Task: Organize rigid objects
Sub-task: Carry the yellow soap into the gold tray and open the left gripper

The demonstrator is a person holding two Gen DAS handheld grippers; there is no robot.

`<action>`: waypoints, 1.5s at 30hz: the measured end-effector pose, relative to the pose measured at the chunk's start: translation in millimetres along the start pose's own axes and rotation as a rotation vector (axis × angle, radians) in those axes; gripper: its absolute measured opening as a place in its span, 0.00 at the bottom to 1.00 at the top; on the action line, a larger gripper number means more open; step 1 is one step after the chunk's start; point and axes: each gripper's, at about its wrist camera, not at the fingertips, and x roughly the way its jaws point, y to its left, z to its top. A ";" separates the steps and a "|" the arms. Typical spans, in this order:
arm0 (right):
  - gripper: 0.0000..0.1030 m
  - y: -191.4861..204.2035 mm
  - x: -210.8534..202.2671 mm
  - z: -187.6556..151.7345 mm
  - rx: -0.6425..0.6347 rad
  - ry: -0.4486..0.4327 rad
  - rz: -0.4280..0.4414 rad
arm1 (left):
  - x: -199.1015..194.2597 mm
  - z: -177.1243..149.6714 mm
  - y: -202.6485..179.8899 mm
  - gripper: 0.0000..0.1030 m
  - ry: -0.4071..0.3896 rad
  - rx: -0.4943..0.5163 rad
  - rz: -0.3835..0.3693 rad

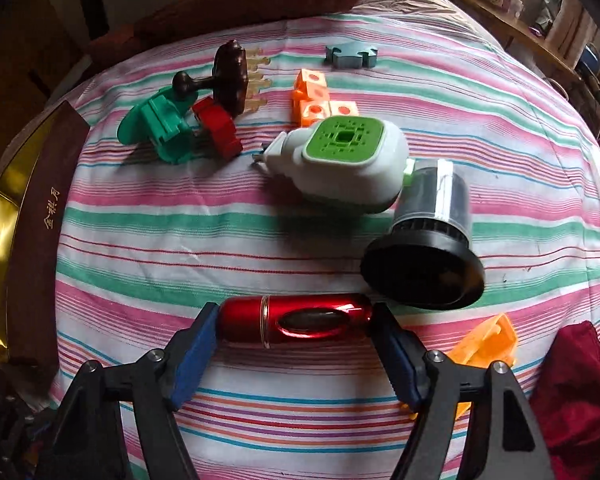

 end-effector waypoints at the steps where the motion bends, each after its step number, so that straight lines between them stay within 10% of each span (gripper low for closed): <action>1: 0.74 1.9 0.8 -0.4 0.000 0.000 -0.001 | -9.9 2.3 2.5 0.43 -0.021 -0.010 -0.007; 12: 0.74 2.2 3.5 -0.9 -0.033 -0.009 -0.034 | -83.3 16.0 140.0 0.43 -0.105 -0.366 0.175; 23: 0.74 8.2 3.4 -2.5 -0.057 -0.019 -0.040 | -48.0 15.8 310.7 0.43 0.080 -0.614 0.404; 45: 0.74 10.1 4.7 -1.0 -0.083 -0.025 -0.040 | -40.8 25.8 333.3 0.56 0.062 -0.521 0.648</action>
